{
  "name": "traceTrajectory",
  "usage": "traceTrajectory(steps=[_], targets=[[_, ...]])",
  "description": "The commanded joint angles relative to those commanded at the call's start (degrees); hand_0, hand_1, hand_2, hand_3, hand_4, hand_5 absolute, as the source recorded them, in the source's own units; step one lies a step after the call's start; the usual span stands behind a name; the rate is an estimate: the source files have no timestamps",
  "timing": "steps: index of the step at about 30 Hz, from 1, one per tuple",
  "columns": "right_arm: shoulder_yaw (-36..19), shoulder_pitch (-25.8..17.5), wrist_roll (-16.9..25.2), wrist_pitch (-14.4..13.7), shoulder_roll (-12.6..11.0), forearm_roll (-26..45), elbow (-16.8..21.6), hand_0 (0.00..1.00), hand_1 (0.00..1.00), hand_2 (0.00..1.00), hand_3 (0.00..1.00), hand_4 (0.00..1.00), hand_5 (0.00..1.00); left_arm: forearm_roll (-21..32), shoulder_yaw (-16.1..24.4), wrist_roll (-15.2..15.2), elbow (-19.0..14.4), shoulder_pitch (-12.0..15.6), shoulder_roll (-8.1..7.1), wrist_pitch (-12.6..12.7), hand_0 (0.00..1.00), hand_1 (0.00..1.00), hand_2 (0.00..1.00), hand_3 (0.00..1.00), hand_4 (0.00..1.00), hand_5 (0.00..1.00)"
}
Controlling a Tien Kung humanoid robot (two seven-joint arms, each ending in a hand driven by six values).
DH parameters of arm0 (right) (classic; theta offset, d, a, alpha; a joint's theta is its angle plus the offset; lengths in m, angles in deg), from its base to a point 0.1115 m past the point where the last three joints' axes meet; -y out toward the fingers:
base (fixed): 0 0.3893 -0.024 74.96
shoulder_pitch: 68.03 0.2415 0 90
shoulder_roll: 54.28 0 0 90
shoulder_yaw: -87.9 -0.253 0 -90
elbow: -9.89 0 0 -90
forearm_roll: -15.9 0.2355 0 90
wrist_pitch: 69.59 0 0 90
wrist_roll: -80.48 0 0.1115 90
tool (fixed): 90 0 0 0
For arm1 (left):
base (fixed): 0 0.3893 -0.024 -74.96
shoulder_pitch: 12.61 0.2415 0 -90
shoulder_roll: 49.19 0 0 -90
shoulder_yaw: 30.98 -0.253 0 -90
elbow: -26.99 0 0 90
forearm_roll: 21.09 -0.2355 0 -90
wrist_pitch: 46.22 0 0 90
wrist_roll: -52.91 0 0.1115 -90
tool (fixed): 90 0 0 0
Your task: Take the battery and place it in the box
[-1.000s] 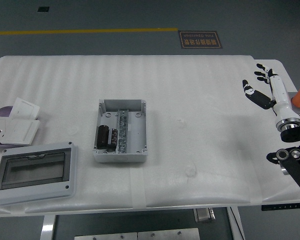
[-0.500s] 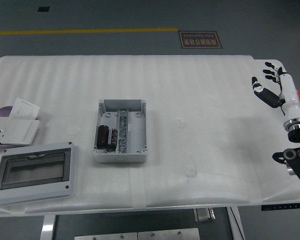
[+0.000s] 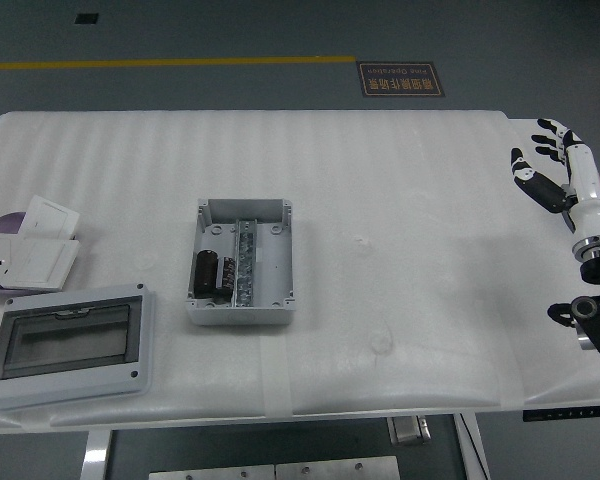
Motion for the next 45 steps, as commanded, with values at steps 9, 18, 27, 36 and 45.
traceTrajectory(steps=[9,18,27,36,45], targets=[[-1.0,-0.4,0.3,0.0,0.5,0.2,0.0,0.833,0.762,0.793,0.869,0.598,0.357,0.4,-0.4,0.1,0.0,-0.3,0.13,0.0,0.610,0.675,0.572,0.560,0.523,0.523],[-1.3,-0.9,0.2,-0.1,0.8,0.0,0.0,0.829,0.756,0.792,0.860,0.597,0.356,0.7,-0.5,0.2,0.1,-0.4,0.26,0.0,0.611,0.675,0.574,0.560,0.559,0.524],[-1.3,-1.0,-0.2,0.4,0.8,-0.3,0.0,0.828,0.754,0.789,0.858,0.596,0.356,0.4,-0.3,0.2,0.1,-0.5,0.30,0.0,0.611,0.676,0.575,0.560,0.562,0.522],[-1.5,-1.1,-0.3,0.5,0.7,-0.5,0.2,0.826,0.747,0.788,0.849,0.594,0.358,0.5,-0.4,0.2,0.1,-0.4,0.38,0.0,0.611,0.676,0.577,0.559,0.565,0.520],[-1.7,-1.3,-0.3,0.4,0.7,-0.5,0.2,0.825,0.746,0.788,0.846,0.595,0.358,0.4,-0.3,0.2,0.1,-0.4,0.45,0.0,0.611,0.676,0.575,0.559,0.566,0.520]])
